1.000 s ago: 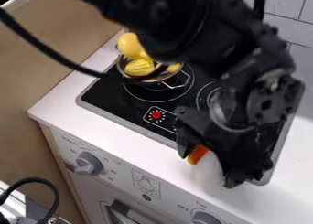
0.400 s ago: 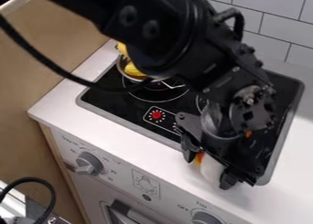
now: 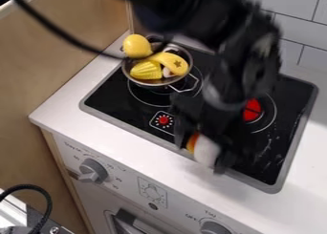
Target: Move the white and orange object on the right burner
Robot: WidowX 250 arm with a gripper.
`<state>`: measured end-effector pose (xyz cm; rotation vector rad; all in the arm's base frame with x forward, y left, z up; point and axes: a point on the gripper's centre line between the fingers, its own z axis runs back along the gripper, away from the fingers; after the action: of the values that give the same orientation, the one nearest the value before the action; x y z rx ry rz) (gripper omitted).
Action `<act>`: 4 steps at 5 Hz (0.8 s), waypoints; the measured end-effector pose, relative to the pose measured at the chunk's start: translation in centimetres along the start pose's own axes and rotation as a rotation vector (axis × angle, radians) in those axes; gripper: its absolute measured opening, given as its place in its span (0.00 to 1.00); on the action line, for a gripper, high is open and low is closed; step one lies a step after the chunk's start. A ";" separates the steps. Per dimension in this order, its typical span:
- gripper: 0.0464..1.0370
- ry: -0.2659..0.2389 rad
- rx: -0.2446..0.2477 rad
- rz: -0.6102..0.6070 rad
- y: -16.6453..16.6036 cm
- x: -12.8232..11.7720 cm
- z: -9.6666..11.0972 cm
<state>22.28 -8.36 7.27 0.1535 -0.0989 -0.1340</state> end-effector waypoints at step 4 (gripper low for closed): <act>0.74 -0.043 0.032 -0.101 3.7 5.2 2.2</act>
<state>27.67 -5.83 10.45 0.1879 -0.1358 -0.2364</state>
